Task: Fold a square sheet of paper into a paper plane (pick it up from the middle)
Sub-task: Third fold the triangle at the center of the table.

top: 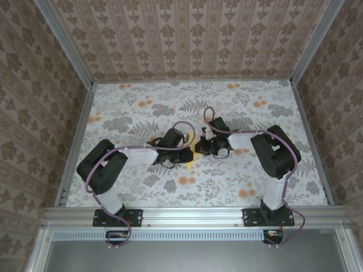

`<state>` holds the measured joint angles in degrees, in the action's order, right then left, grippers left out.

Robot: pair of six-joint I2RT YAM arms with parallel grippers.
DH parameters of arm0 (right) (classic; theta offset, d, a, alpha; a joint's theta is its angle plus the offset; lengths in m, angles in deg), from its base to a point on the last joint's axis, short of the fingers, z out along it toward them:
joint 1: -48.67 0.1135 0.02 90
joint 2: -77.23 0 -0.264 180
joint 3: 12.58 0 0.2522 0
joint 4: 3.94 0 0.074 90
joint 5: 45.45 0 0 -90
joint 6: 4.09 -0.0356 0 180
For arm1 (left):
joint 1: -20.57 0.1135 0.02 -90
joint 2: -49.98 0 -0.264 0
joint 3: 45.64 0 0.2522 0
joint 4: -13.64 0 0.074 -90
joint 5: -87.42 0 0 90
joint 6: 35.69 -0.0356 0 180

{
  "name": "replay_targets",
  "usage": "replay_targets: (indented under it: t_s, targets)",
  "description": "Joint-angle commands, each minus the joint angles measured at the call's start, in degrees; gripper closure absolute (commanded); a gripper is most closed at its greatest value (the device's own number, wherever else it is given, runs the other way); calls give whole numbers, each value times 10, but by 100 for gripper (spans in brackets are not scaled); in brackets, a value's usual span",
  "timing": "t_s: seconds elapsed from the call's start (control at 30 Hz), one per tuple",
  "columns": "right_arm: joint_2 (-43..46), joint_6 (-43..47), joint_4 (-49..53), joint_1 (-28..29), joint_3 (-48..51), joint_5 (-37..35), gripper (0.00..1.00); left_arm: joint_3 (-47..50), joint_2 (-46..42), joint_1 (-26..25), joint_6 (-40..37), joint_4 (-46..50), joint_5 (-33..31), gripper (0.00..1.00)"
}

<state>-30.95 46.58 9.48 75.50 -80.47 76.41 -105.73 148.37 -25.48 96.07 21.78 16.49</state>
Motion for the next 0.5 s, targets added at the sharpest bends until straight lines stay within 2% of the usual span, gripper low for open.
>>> replay_targets:
  t_s: [0.0,0.47]
  targets:
    - [-30,2,42,1,0,-22,100,-15,21,-1,-24,-11,16,89]
    - [-40,0,76,0,-6,-52,100,13,31,-34,-46,9,28,91]
